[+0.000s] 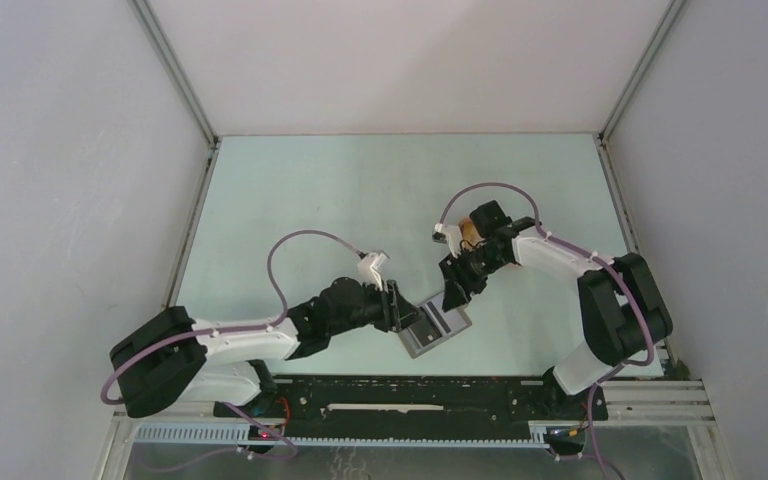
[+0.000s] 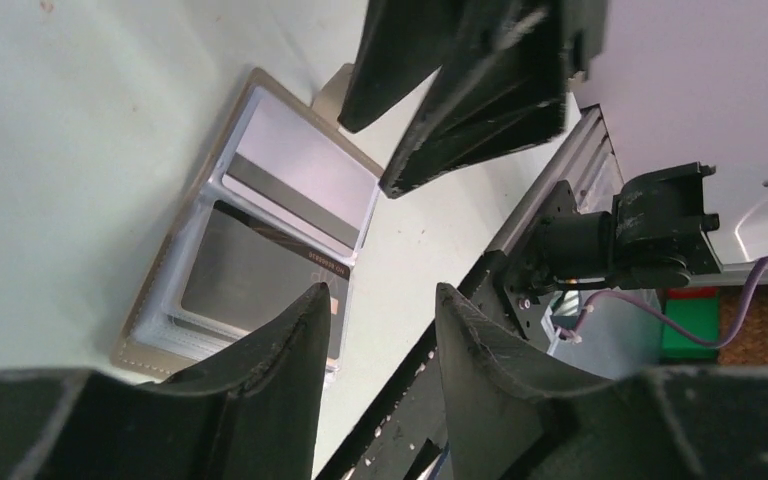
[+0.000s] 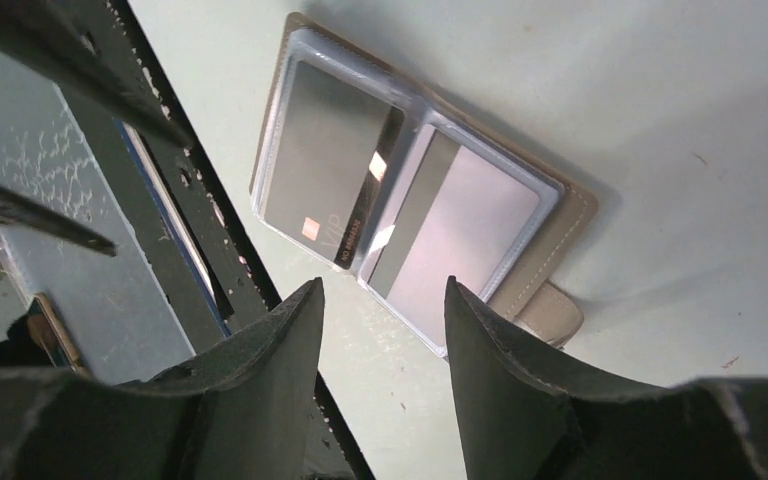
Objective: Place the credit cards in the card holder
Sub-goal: Turn over the card slot in the card holder.
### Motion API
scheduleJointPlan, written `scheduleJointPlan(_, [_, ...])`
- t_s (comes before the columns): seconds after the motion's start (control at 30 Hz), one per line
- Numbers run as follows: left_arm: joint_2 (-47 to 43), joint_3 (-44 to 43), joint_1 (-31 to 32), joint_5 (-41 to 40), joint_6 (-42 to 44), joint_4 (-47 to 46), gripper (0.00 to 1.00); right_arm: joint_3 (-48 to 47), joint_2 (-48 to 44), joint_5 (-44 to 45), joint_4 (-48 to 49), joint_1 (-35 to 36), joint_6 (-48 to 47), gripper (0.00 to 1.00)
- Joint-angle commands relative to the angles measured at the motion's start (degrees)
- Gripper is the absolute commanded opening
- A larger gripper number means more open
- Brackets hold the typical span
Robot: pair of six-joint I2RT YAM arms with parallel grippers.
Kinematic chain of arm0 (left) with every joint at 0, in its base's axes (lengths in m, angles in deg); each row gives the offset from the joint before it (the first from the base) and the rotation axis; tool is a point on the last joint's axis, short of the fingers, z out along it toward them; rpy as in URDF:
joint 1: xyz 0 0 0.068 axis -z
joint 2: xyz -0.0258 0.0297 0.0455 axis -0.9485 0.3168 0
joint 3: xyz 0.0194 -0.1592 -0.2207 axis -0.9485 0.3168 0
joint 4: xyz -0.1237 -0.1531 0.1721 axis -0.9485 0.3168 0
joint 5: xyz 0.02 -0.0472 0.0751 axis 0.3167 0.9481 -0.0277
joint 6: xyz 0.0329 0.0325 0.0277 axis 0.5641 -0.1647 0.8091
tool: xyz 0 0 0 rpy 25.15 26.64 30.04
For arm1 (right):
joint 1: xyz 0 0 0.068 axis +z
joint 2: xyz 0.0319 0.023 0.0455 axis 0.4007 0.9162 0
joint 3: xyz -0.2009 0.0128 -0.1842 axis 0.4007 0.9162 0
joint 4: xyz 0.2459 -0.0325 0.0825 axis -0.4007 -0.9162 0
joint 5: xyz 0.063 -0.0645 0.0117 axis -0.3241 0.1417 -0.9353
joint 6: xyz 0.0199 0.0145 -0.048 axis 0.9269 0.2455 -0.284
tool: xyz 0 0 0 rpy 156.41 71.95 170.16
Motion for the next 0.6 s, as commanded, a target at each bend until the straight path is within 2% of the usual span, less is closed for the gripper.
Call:
scheduleJointPlan(0.0, [-1.9, 3.3, 0.8, -4.3, 5.3, -6.7, 0.48, -2.9, 1.7, 2.3, 0.3, -0.9, 5.1, 0.56])
scheduleJointPlan(0.3, [-3.8, 8.4, 1.5, -8.7, 4.9, -9.6, 0.48, -4.0, 5.6, 4.3, -0.4, -1.1, 6.0, 0.56])
scheduleJointPlan(0.57, [-4.1, 10.2, 1.9, -8.7, 4.2, -9.6, 0.48, -4.5, 7.9, 5.8, -1.0, -1.1, 6.0, 0.55])
